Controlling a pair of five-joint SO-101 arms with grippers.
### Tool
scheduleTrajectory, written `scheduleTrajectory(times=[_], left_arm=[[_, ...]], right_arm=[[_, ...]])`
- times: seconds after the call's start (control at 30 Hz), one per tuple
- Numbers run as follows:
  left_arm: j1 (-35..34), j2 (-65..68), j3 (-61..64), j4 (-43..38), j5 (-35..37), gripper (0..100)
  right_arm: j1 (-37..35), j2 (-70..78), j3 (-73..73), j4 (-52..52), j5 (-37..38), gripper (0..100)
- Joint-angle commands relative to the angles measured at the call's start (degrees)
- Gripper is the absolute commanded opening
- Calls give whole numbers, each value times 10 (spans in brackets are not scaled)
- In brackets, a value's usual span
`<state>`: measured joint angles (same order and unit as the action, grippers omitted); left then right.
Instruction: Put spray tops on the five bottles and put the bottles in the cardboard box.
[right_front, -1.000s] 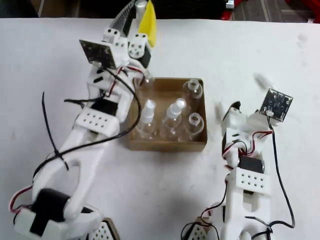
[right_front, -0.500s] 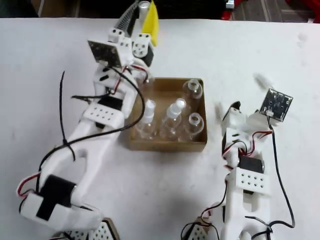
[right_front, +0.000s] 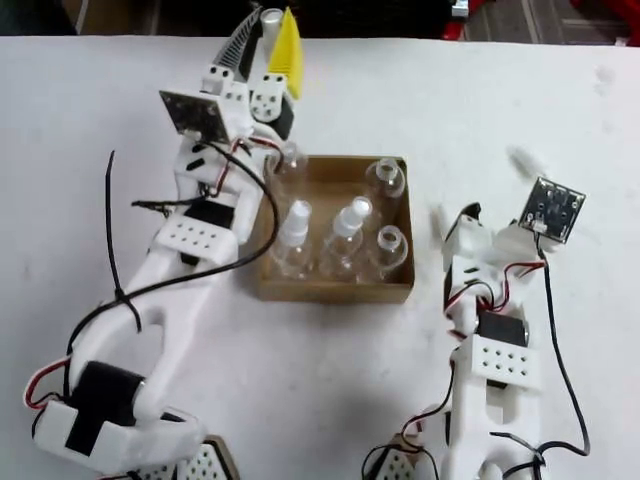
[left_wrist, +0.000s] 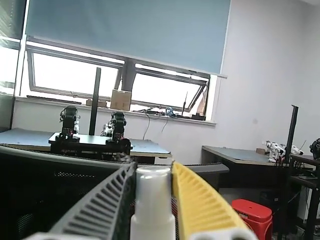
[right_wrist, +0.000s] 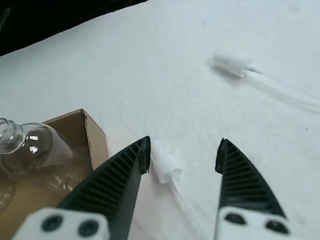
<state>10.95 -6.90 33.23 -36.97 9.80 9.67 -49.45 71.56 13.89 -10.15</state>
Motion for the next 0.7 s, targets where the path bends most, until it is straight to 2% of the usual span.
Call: scheduleTrajectory(times=[0.0,0.2,0.5,0.67], left_arm=[[-7,-24,-5,-14,10,23],[-5,-7,-11,-16,11,23],[17,48,12,-84,7,23],[20,50,28,-91,7,23]], right_arm=[[-6,-6,-4,-14,1,190],[-3,-7,-4,-14,1,190],[-3,-7,-4,-14,1,190],[-3,-7,-4,-14,1,190]])
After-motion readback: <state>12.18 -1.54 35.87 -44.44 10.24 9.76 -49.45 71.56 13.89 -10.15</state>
